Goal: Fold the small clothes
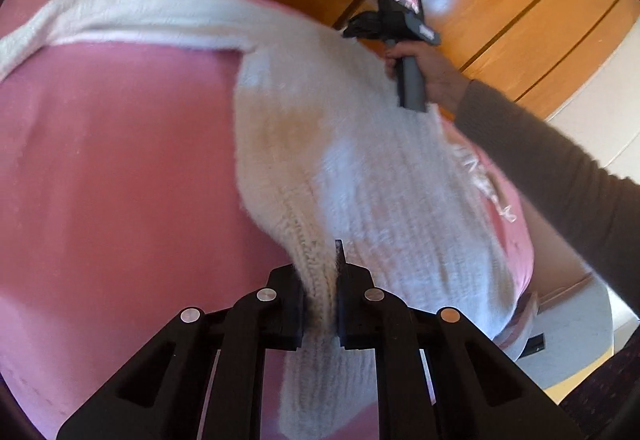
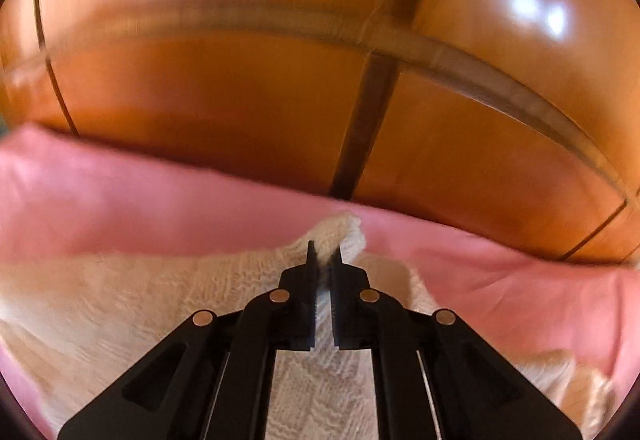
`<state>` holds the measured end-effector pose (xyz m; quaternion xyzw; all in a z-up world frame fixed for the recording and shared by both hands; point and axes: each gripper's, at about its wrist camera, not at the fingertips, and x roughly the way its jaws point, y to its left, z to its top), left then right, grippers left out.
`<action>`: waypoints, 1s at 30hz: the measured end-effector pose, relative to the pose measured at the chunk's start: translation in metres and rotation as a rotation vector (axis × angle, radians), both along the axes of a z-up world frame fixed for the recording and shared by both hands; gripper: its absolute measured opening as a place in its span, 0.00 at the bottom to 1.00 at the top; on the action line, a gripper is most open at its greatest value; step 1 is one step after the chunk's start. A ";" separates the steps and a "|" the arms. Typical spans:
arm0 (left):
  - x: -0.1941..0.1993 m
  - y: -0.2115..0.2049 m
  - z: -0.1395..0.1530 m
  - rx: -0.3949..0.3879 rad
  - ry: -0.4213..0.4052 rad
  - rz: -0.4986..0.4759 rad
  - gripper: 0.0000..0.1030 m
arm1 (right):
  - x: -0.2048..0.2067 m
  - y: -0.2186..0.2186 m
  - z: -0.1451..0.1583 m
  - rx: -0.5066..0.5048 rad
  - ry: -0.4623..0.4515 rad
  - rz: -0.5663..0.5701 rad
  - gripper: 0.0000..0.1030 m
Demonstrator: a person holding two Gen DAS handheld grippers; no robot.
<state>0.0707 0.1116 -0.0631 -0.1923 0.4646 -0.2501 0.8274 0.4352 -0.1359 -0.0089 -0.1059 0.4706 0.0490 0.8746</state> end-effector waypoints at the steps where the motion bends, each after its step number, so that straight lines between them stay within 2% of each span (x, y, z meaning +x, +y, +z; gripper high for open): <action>1: -0.002 0.002 -0.002 -0.003 0.028 0.002 0.12 | -0.004 0.002 -0.002 0.001 -0.002 0.018 0.15; 2: -0.005 0.003 -0.006 -0.008 0.051 0.000 0.15 | -0.010 0.002 -0.001 0.020 -0.007 0.025 0.31; 3: -0.010 0.009 -0.008 -0.007 0.061 0.004 0.22 | -0.018 -0.001 0.002 0.041 -0.013 0.030 0.41; 4: -0.017 0.013 -0.009 -0.005 0.058 0.016 0.24 | -0.029 -0.005 0.006 0.049 -0.027 0.027 0.56; 5: -0.023 0.016 -0.009 -0.019 0.061 0.021 0.25 | -0.039 -0.009 0.010 0.063 -0.037 0.031 0.59; 7: -0.032 0.023 -0.008 -0.075 0.074 0.024 0.36 | -0.064 -0.018 0.014 0.091 -0.030 0.053 0.66; 8: -0.035 0.025 -0.008 -0.113 0.075 0.029 0.47 | -0.081 -0.028 0.016 0.094 -0.029 0.060 0.68; 9: -0.042 0.028 -0.007 -0.139 0.068 0.041 0.50 | -0.100 -0.040 0.017 0.104 -0.026 0.066 0.69; 12: -0.052 0.026 -0.008 -0.145 0.065 0.036 0.50 | -0.146 -0.076 0.022 0.136 0.009 0.038 0.69; 19: -0.062 0.011 -0.007 -0.151 0.033 0.056 0.50 | -0.285 -0.192 0.032 0.177 0.049 -0.176 0.69; 21: -0.059 0.004 -0.007 -0.149 0.034 0.060 0.41 | -0.318 -0.214 0.032 0.207 0.065 -0.235 0.69; 24: -0.057 -0.005 -0.004 -0.103 0.036 0.055 0.38 | -0.372 -0.239 0.023 0.314 0.123 -0.290 0.69; 25: -0.057 -0.007 -0.004 -0.098 0.036 0.052 0.35 | -0.381 -0.244 0.022 0.354 0.138 -0.292 0.68; 27: -0.058 -0.015 -0.001 -0.044 0.032 0.051 0.15 | -0.402 -0.244 0.016 0.437 0.165 -0.294 0.61; 28: -0.059 -0.019 0.000 -0.007 0.028 0.056 0.10 | -0.410 -0.239 0.015 0.473 0.164 -0.283 0.52; 29: -0.058 -0.021 0.000 0.010 0.025 0.056 0.07 | -0.410 -0.235 0.016 0.491 0.164 -0.268 0.33; 30: -0.060 -0.021 0.002 0.026 0.021 0.060 0.06 | -0.415 -0.230 0.017 0.522 0.176 -0.243 0.19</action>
